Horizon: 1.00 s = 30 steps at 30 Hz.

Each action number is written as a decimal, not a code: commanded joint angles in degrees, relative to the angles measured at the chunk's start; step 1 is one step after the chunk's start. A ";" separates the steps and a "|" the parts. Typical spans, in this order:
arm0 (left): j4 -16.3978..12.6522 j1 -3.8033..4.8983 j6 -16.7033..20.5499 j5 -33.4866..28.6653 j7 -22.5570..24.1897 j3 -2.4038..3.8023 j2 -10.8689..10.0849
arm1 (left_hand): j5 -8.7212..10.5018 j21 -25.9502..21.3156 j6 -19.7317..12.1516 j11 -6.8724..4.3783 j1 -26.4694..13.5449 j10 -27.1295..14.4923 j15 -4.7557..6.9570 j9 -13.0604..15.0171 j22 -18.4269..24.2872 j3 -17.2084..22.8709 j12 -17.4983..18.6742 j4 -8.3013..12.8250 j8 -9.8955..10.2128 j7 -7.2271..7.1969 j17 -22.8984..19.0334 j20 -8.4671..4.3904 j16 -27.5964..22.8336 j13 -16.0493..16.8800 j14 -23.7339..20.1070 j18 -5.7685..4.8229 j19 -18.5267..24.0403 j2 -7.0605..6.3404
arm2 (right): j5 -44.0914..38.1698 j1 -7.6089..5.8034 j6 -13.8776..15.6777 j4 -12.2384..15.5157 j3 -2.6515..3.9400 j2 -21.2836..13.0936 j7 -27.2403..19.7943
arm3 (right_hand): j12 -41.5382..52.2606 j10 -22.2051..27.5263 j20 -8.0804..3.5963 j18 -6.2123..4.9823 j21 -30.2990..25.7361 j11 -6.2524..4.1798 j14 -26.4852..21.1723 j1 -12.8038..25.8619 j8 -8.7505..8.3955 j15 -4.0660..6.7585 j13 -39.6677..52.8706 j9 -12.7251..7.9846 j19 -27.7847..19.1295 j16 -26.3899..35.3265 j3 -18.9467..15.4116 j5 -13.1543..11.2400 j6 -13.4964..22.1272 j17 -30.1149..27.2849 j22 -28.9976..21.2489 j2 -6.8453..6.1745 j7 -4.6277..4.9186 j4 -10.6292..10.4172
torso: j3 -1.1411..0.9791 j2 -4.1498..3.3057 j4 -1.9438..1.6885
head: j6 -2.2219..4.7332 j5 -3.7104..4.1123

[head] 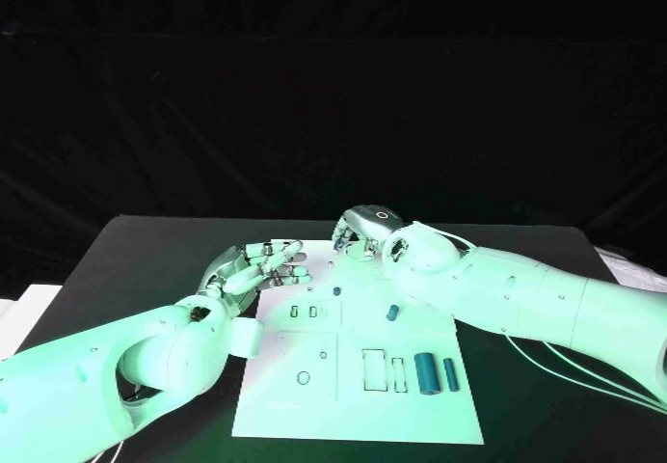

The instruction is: Assemble the parts on the task board

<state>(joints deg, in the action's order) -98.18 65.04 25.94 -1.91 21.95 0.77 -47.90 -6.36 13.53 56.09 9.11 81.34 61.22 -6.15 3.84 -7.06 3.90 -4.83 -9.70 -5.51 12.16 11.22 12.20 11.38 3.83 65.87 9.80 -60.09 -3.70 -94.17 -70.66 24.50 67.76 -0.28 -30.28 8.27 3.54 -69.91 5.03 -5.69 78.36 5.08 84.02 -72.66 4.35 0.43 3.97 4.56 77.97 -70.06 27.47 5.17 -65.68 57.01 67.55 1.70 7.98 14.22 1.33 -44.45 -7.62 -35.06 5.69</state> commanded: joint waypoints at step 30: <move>-1.78 0.16 -1.20 0.08 0.26 0.06 0.16 | 0.24 0.18 -0.17 0.15 0.07 -0.17 0.06 -0.03 -0.06 0.11 0.35 0.53 0.37 0.30 0.25 -0.07 -0.24 -0.01 0.35 0.51 -0.44 0.63 | -2.75 0.30 -4.38 -1.42 -0.07 1.78 5.36 | -0.01 -0.01 0.55 0.88 -0.11 -0.59 0.71 0.29 -0.58 0.01 -0.14 -0.08 -0.50 1.00 0.88 -0.09 0.47 -1.92 -0.91 -1.32 0.45 -0.67 | 0.15 -0.14 -0.19 | -0.77 0.37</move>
<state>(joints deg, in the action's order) -99.70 65.12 25.84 -1.89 21.90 0.77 -47.83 -6.36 13.53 56.09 9.11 81.34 61.22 -6.15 3.84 -7.05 4.07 -4.83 -9.53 -5.51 12.16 11.39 12.20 11.37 3.82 65.87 9.80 -60.09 -3.70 -95.66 -70.47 22.01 66.46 -0.28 -28.57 12.38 3.52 -69.92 5.27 -5.70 78.35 5.09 84.02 -72.31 3.90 0.43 3.80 4.54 77.73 -69.26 28.07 5.11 -65.27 55.21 66.71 0.88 8.16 13.60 1.45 -44.55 -7.81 -35.78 6.14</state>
